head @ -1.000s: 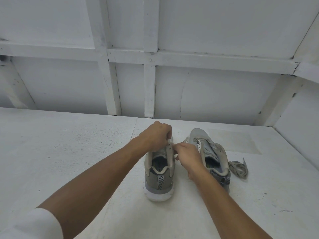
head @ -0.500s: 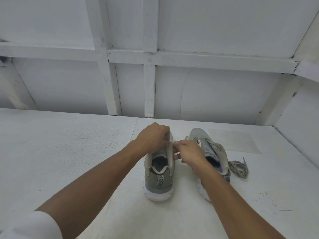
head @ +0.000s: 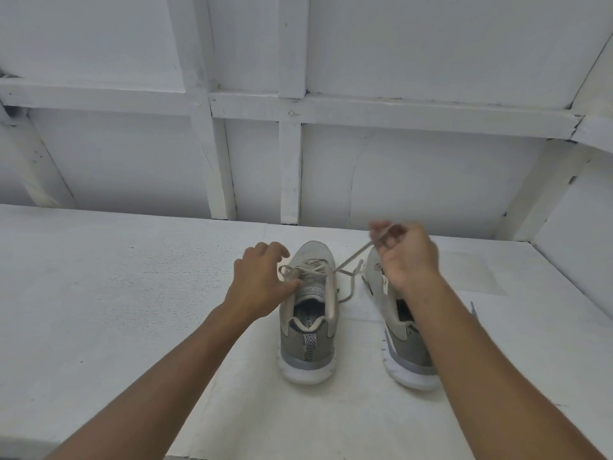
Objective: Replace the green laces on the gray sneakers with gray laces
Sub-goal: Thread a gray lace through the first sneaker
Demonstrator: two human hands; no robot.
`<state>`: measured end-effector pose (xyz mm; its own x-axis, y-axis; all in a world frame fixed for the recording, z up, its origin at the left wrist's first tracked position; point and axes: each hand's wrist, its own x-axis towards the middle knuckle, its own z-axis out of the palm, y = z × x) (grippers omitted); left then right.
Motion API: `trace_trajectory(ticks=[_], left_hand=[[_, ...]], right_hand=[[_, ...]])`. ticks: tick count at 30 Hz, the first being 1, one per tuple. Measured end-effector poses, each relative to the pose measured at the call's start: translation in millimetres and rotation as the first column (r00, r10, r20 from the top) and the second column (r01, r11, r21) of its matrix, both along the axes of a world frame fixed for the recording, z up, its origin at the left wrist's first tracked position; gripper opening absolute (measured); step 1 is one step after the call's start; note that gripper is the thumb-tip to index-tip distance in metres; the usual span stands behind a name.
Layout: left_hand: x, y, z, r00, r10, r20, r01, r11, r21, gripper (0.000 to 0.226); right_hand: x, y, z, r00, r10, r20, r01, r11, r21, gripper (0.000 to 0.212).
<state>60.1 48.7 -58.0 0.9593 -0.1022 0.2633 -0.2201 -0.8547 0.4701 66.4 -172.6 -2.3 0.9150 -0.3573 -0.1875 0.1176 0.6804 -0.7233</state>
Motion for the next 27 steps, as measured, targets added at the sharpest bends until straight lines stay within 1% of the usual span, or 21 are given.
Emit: trace_trajectory(ticks=[1,2,3,4,5,6,7,8,9,10,12,14,16,18,20,22,25,27], left_hand=[[-2.8,1.6,-4.3,1.0,0.016,-0.009,-0.016,0.999,-0.033,0.049],[-5.2,2.2,-8.0,0.999,0.029,-0.022,-0.03,0.998,-0.06,0.05],[-6.5,2.0,-10.9,0.999,0.039,-0.034,-0.041,0.995,-0.087,0.05],[-7.7,1.0,-12.6,0.998,0.049,-0.044,-0.054,0.992,-0.115,0.051],[-8.1,-0.1,-13.3,0.997,0.057,-0.051,-0.064,0.988,-0.14,0.052],[-8.4,-1.3,-13.1,0.997,0.06,-0.056,-0.068,0.986,-0.155,0.053],[-8.1,-2.3,-12.9,0.996,0.058,-0.062,-0.067,0.984,-0.163,0.052],[-7.5,-3.5,-12.7,0.996,0.053,-0.069,-0.064,0.984,-0.166,0.052],[-7.4,-4.0,-12.0,0.996,0.049,-0.077,-0.061,0.984,-0.168,0.051],[-7.1,-4.1,-11.3,0.995,0.046,-0.085,-0.06,0.984,-0.168,0.051],[-6.4,-3.8,-10.7,0.995,0.046,-0.092,-0.061,0.984,-0.17,0.051],[-6.0,-3.0,-10.6,0.993,0.043,-0.106,-0.06,0.984,-0.169,0.052],[-5.2,-3.9,-10.5,0.992,0.037,-0.121,-0.057,0.983,-0.173,0.054],[-5.1,-5.2,-9.4,0.991,0.026,-0.134,-0.05,0.981,-0.185,0.056],[-4.9,-6.8,-7.4,0.989,0.017,-0.145,-0.043,0.982,-0.181,0.058],[-4.5,-6.7,-5.5,0.988,0.02,-0.156,-0.044,0.987,-0.155,0.059],[-3.6,-7.9,-1.8,0.982,0.02,-0.189,-0.042,0.993,-0.111,0.058],[-2.4,-12.4,3.7,0.977,-0.008,-0.214,-0.007,0.998,-0.067,0.058]], right_hand=[[2.2,-7.1,7.3,0.999,-0.031,0.013,0.03,0.996,0.09,0.019],[2.6,-10.8,13.0,0.999,-0.045,0.013,0.044,0.996,0.073,0.018],[2.9,-12.2,14.1,0.999,-0.053,0.011,0.054,0.996,-0.065,0.018],[0.7,-10.0,14.2,0.999,-0.046,0.009,0.046,0.95,-0.308,0.017],[-2.9,-5.1,10.9,1.0,-0.009,0.0,0.007,0.794,-0.608,0.016],[-7.1,0.9,3.8,0.997,0.063,-0.039,-0.066,0.517,-0.853,0.015],[-10.6,7.2,-5.8,0.981,0.15,-0.125,-0.152,0.183,-0.971,0.015],[-13.2,13.7,-16.0,0.951,0.199,-0.236,-0.218,-0.108,-0.97,0.017],[-15.4,18.9,-23.9,0.932,0.195,-0.305,-0.242,-0.293,-0.925,0.017],[-18.5,23.3,-26.0,0.93,0.172,-0.325,-0.243,-0.375,-0.895,0.015],[-21.2,24.8,-24.4,0.947,0.127,-0.294,-0.225,-0.39,-0.893,0.014],[-20.3,22.0,-22.6,0.953,0.121,-0.279,-0.211,-0.399,-0.892,0.013],[-21.3,19.3,-22.2,0.94,0.148,-0.308,-0.23,-0.394,-0.89,0.007],[-22.6,20.0,-25.1,0.927,0.169,-0.336,-0.256,-0.37,-0.893,0.002],[-22.6,20.4,-28.7,0.928,0.171,-0.33,-0.257,-0.345,-0.903,0.012],[-23.5,18.6,-26.4,0.937,0.152,-0.313,-0.247,-0.346,-0.905,0.02],[-23.5,9.5,-16.9,0.961,0.084,-0.263,-0.217,-0.36,-0.907,0.018],[-24.4,3.1,-11.0,0.963,0.056,-0.265,-0.23,-0.35,-0.908,0.017]])
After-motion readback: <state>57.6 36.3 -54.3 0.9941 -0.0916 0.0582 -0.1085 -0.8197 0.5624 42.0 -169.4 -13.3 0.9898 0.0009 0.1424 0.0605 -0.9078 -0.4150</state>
